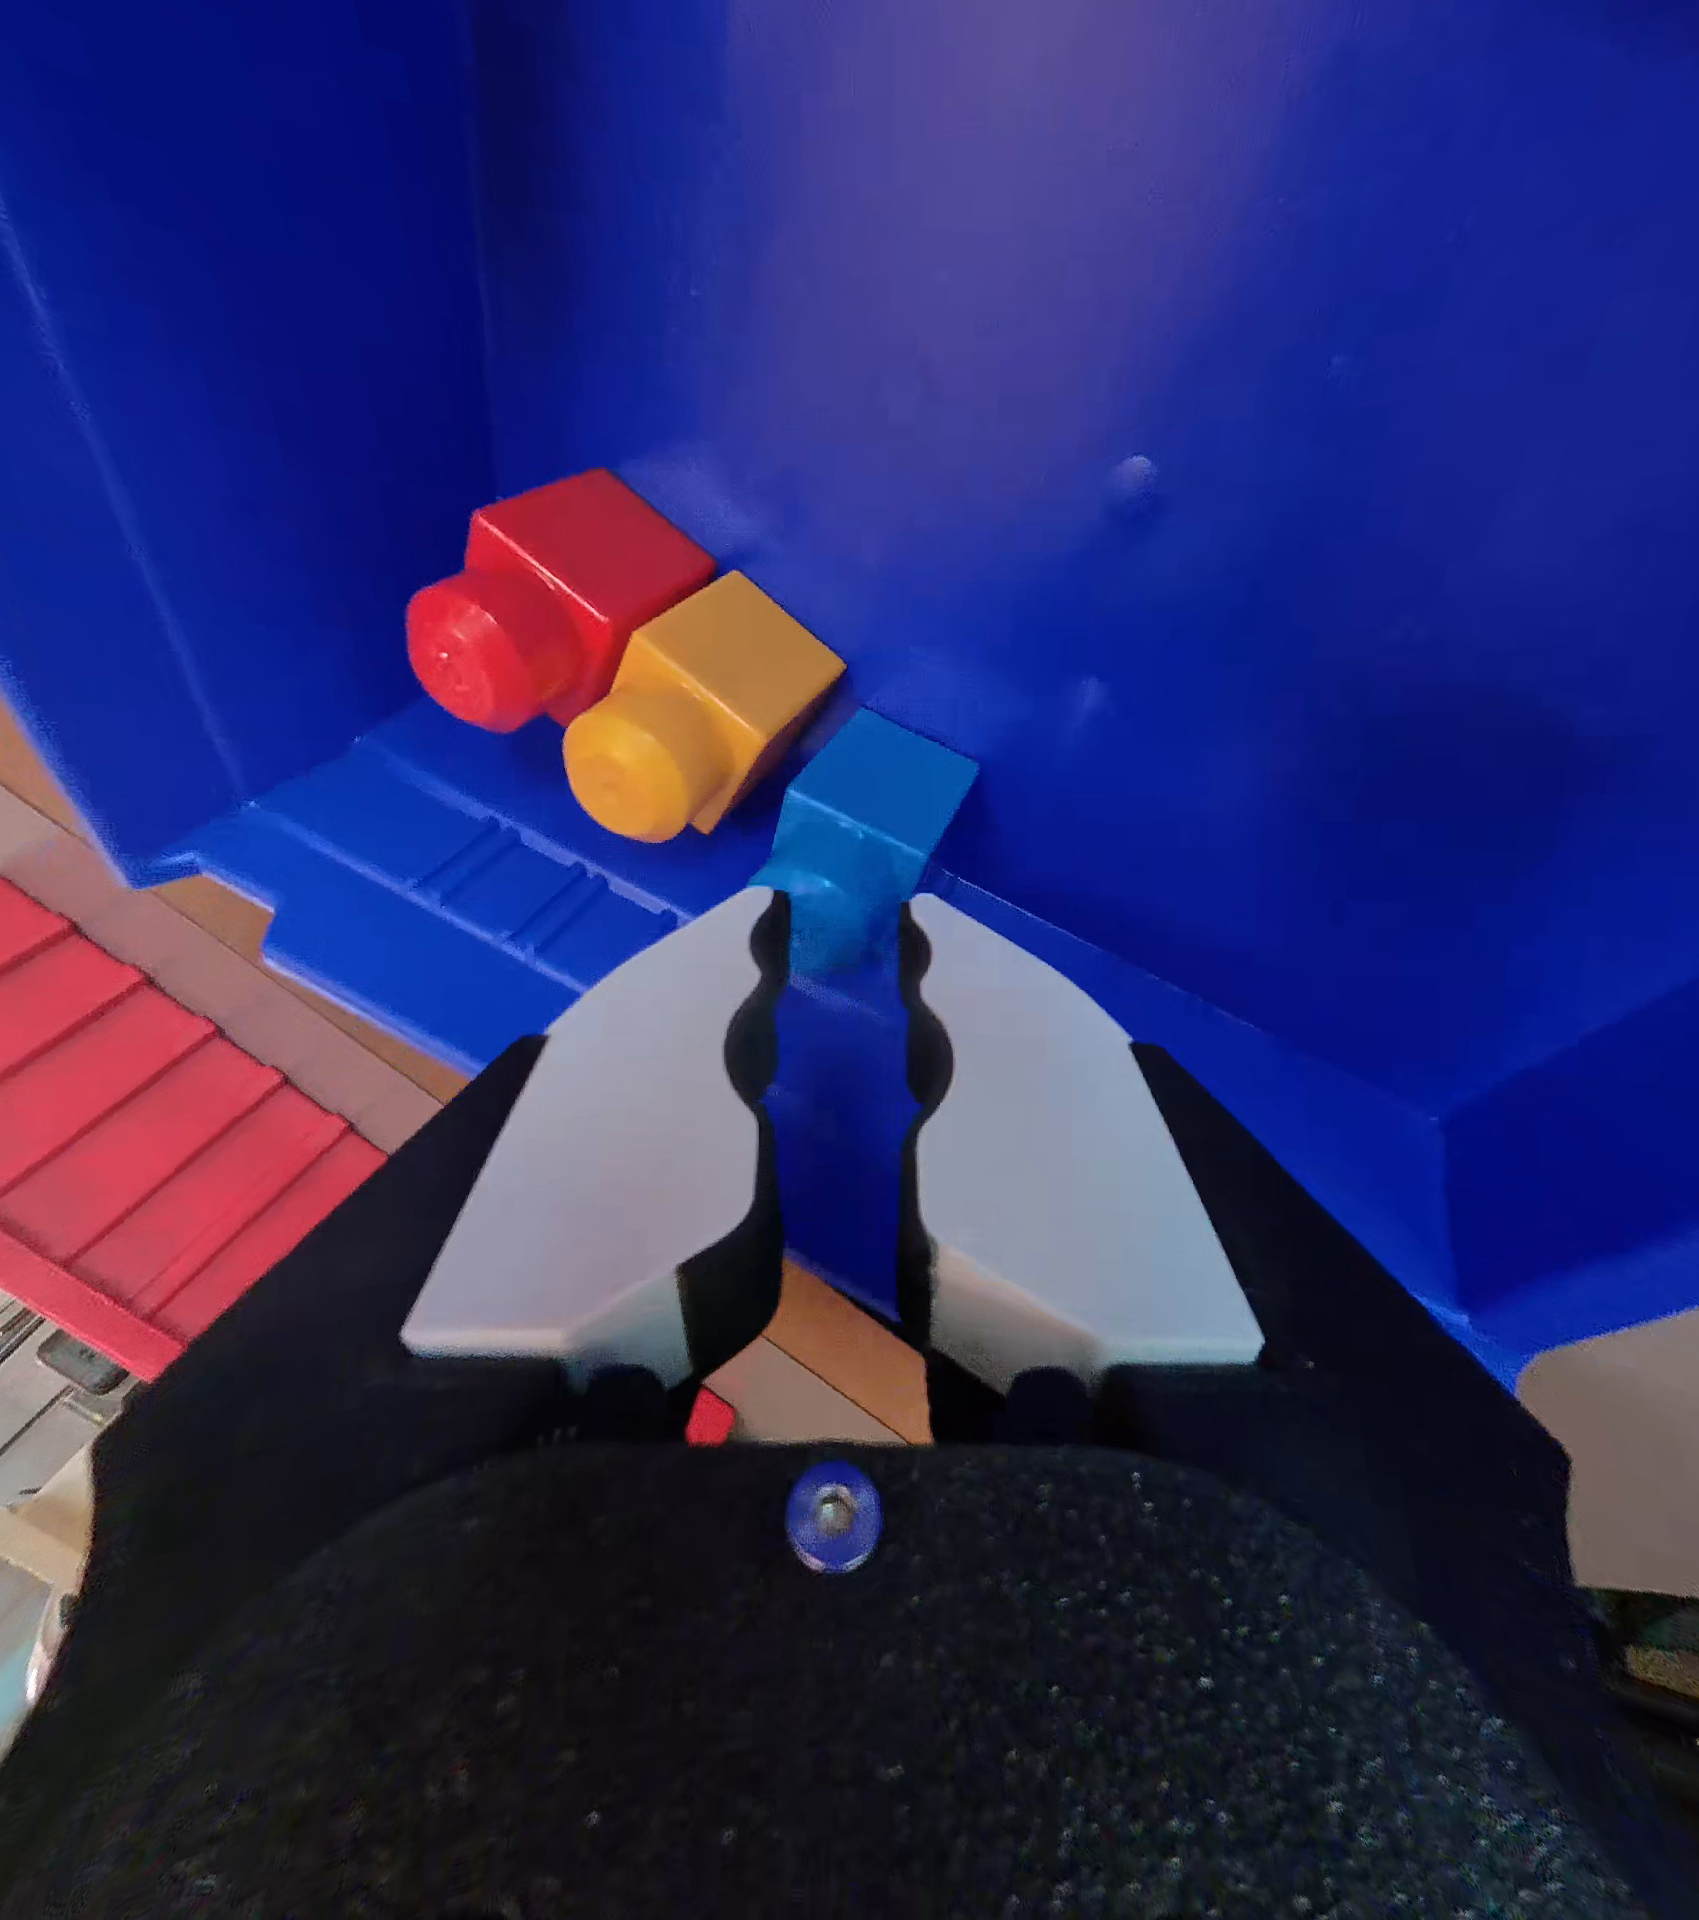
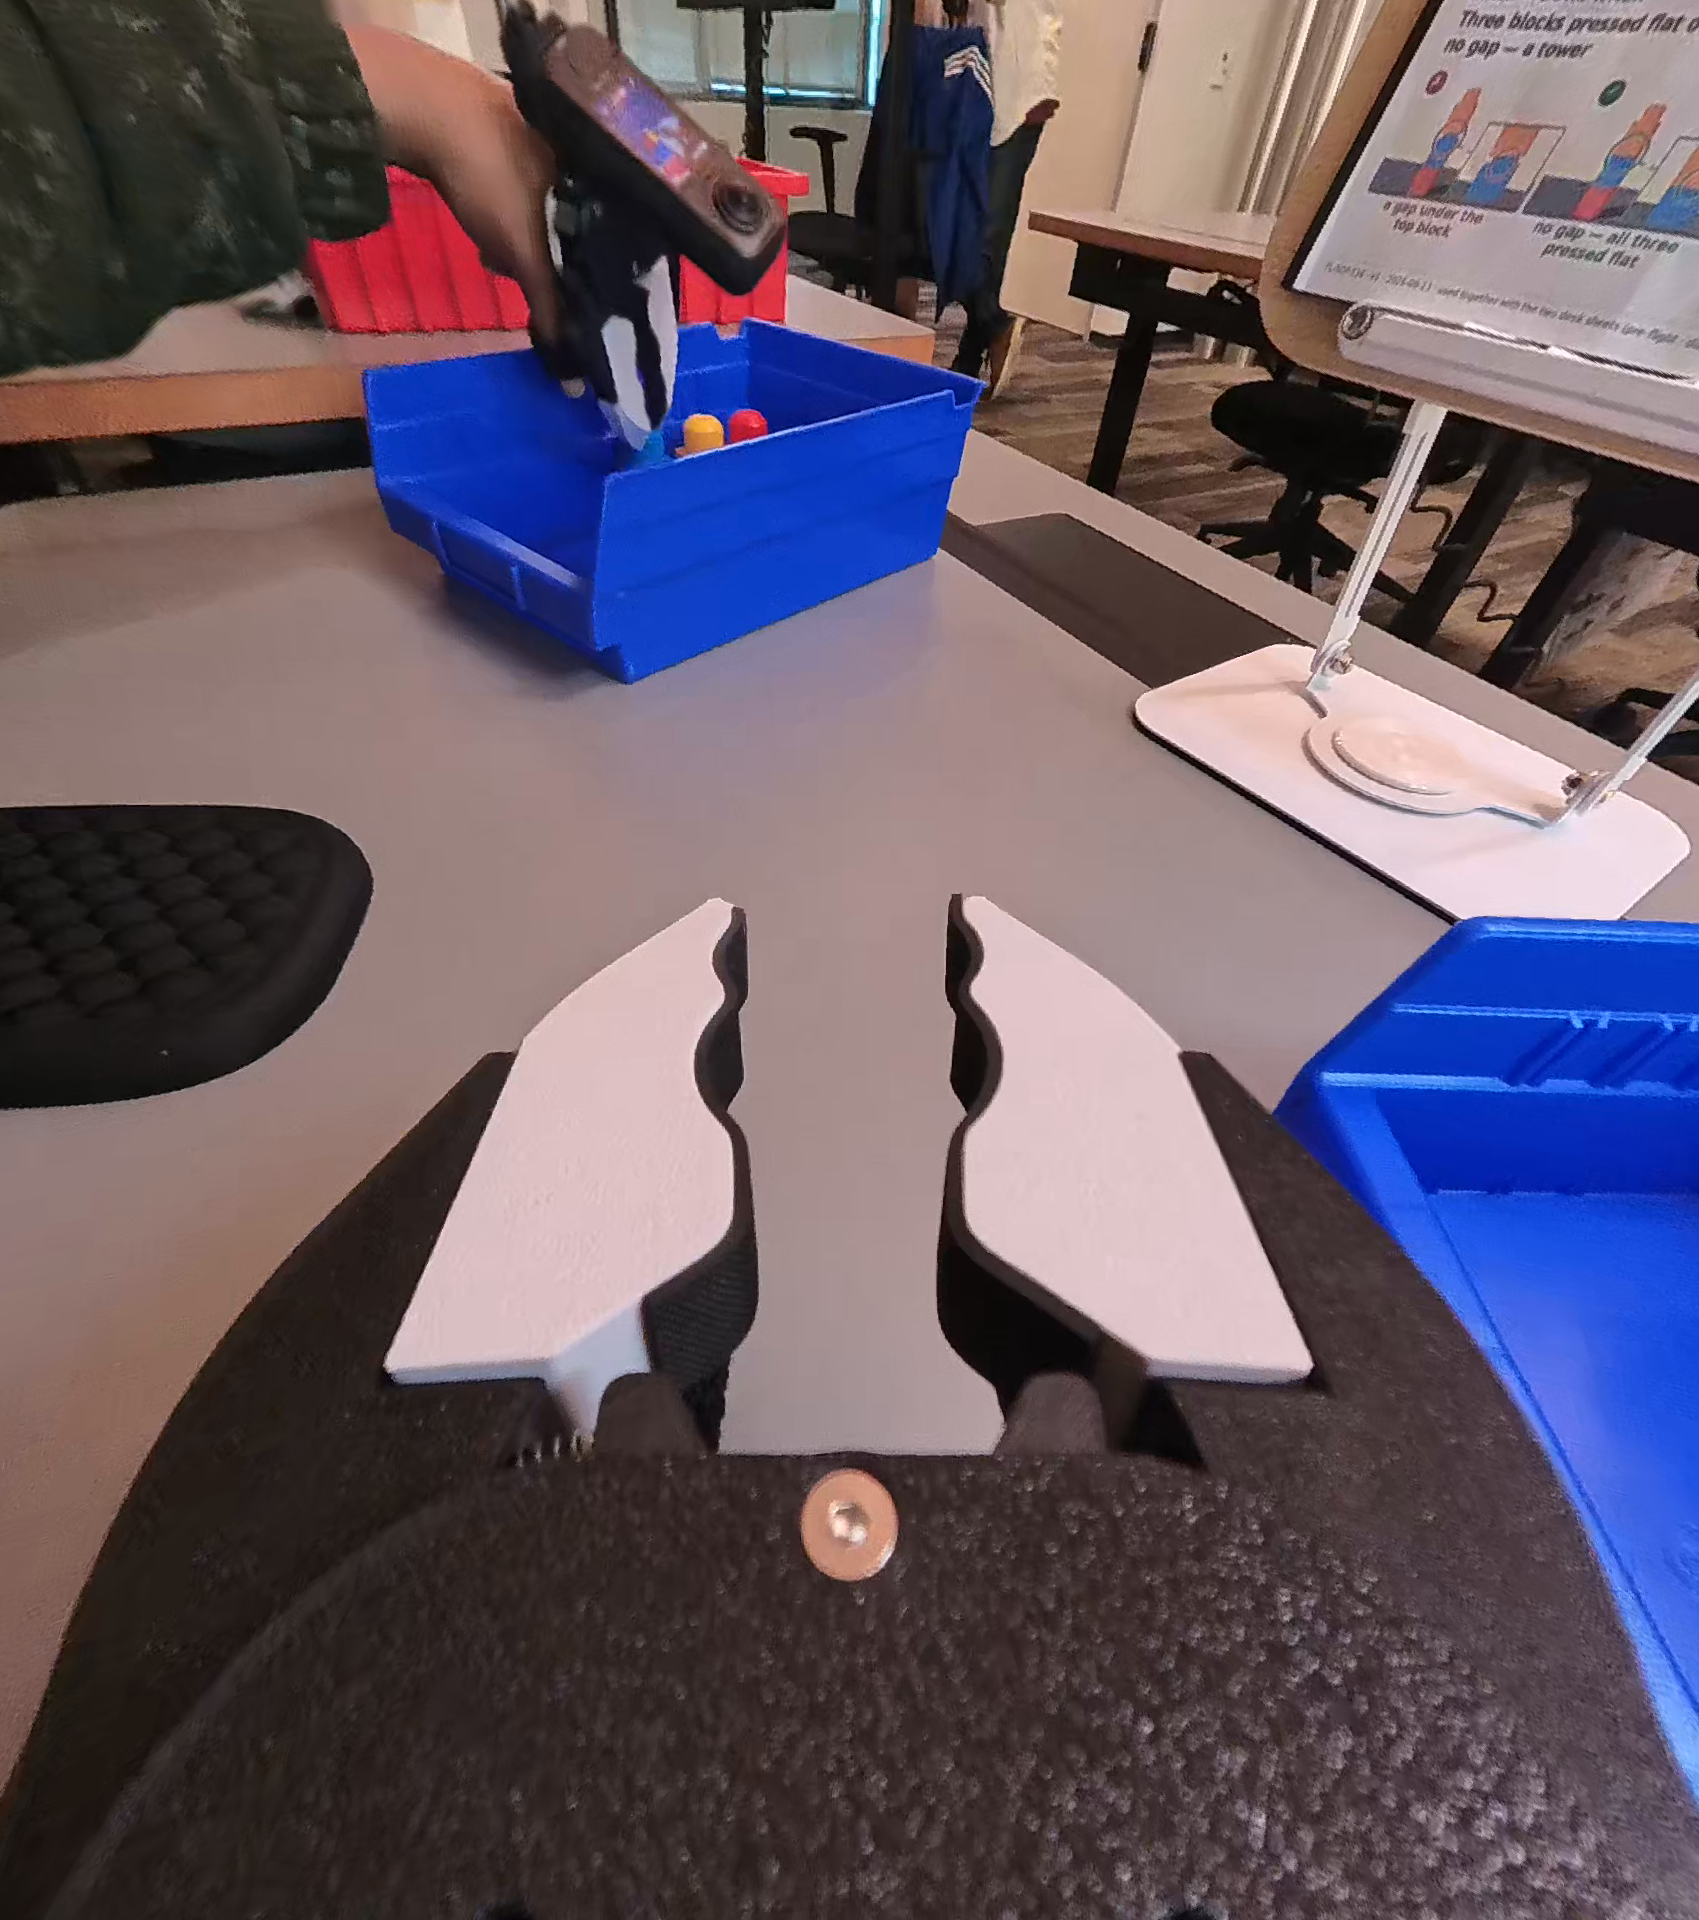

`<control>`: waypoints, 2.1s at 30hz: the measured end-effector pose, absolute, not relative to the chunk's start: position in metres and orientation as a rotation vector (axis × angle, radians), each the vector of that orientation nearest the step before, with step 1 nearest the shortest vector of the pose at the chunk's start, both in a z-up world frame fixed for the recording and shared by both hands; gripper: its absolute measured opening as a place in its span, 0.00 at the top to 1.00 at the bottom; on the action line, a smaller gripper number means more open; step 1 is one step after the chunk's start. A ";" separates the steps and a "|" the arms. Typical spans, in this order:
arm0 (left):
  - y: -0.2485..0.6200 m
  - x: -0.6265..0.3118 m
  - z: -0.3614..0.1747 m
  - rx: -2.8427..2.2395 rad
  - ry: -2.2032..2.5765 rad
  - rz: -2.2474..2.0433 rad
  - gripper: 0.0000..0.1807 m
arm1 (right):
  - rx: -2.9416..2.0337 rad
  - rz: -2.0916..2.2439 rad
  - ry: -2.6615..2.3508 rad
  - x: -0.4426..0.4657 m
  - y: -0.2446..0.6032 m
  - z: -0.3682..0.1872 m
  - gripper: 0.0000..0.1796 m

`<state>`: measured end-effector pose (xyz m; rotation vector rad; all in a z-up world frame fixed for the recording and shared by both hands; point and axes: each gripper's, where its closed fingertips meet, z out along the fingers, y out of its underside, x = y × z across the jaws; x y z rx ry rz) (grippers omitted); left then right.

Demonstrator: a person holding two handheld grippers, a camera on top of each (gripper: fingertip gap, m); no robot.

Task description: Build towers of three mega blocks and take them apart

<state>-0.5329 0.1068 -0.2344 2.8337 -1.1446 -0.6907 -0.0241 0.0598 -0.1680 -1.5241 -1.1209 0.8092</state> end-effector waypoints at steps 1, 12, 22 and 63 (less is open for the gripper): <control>0.105 -0.532 -0.233 2.837 -1.149 -0.659 0.86 | -1.526 0.812 -1.124 -0.025 0.059 -0.169 0.79; 0.102 -0.554 -0.252 2.555 -1.278 -0.746 0.80 | -1.560 0.834 -1.158 -0.027 0.057 -0.179 0.79; 0.105 -0.443 -0.181 2.859 -1.625 -0.594 0.81 | -1.534 0.846 -1.196 -0.033 0.048 -0.177 0.79; 0.139 -0.520 -0.220 3.290 -0.762 -0.263 0.69 | -1.539 0.917 -1.321 -0.055 0.024 -0.175 0.80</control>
